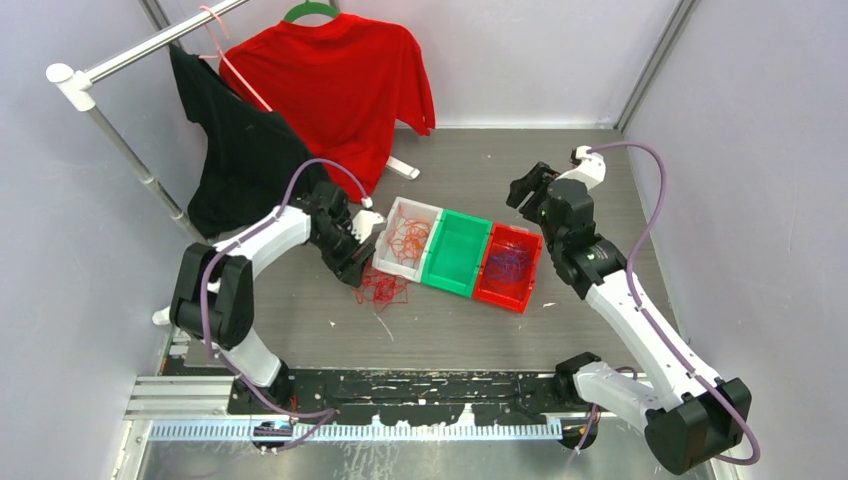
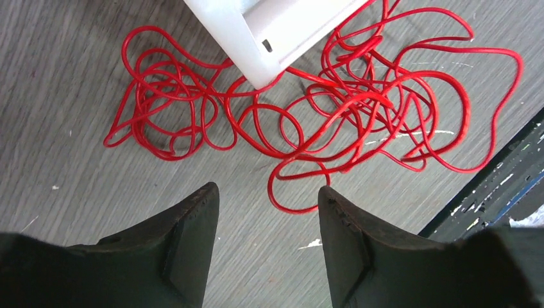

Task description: Untangle the cables

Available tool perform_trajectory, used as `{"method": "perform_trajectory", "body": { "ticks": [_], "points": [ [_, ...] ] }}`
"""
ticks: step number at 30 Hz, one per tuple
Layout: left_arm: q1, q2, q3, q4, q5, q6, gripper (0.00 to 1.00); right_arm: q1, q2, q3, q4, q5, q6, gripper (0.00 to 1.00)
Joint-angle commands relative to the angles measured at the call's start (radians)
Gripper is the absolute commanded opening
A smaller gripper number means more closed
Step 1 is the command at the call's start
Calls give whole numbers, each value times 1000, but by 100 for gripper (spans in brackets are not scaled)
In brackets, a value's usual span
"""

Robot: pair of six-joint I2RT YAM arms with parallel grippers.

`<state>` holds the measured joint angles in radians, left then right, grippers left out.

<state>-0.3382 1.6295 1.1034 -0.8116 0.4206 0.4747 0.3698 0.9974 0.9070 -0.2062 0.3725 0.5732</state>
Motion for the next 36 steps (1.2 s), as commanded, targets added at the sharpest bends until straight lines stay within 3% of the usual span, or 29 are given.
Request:
{"method": "perform_trajectory", "body": {
  "ticks": [1, 4, 9, 14, 23, 27, 32, 36],
  "points": [
    [2, 36, -9, 59, 51, -10, 57, 14, -5, 56, 24, 42, -18, 66],
    [2, 48, -13, 61, 70, -11, 47, 19, -5, 59, 22, 45, -17, 64],
    [2, 31, -13, 17, 106, 4, 23, 26, -5, 66, 21, 54, -19, 62],
    [22, -56, 29, -136, 106, 76, 1, 33, -5, 70, 29, 42, -21, 58],
    [51, -287, 267, -468, 20, 255, 0, 172, 58, 45, 178, -14, -56, 63],
    [51, -338, 412, -554, -17, 281, 0, 258, 118, 45, 285, -142, -81, 68],
    [51, -352, 636, -567, -48, 275, 0, 376, 190, 54, 453, -323, -155, 76],
    [50, -399, 737, -468, -38, 223, 0, 449, 257, 77, 575, -451, -196, 81]
  ]
}}
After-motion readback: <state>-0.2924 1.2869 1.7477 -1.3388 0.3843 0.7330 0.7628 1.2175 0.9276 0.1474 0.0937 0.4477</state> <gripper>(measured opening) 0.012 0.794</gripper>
